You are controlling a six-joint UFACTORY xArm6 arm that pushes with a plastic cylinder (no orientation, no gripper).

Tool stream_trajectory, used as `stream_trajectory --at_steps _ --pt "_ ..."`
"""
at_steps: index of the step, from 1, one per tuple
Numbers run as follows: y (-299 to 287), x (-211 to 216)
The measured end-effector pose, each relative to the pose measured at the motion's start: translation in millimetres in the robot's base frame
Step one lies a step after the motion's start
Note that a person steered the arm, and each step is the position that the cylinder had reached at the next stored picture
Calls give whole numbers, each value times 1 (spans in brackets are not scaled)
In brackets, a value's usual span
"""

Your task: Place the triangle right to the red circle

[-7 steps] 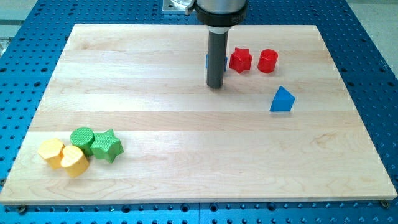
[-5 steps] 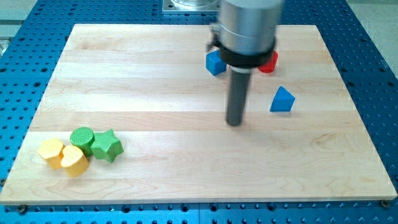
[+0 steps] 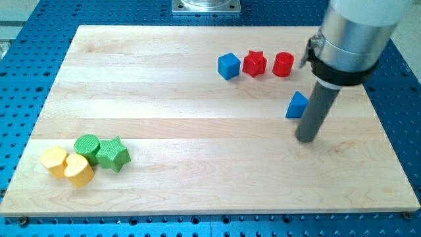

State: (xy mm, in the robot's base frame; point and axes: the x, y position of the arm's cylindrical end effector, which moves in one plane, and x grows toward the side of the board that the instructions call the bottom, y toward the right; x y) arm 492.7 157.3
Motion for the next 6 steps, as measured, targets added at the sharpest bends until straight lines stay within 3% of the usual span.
stream_trajectory --at_steps 2,6 --pt "-1 -84" --pt "11 -119"
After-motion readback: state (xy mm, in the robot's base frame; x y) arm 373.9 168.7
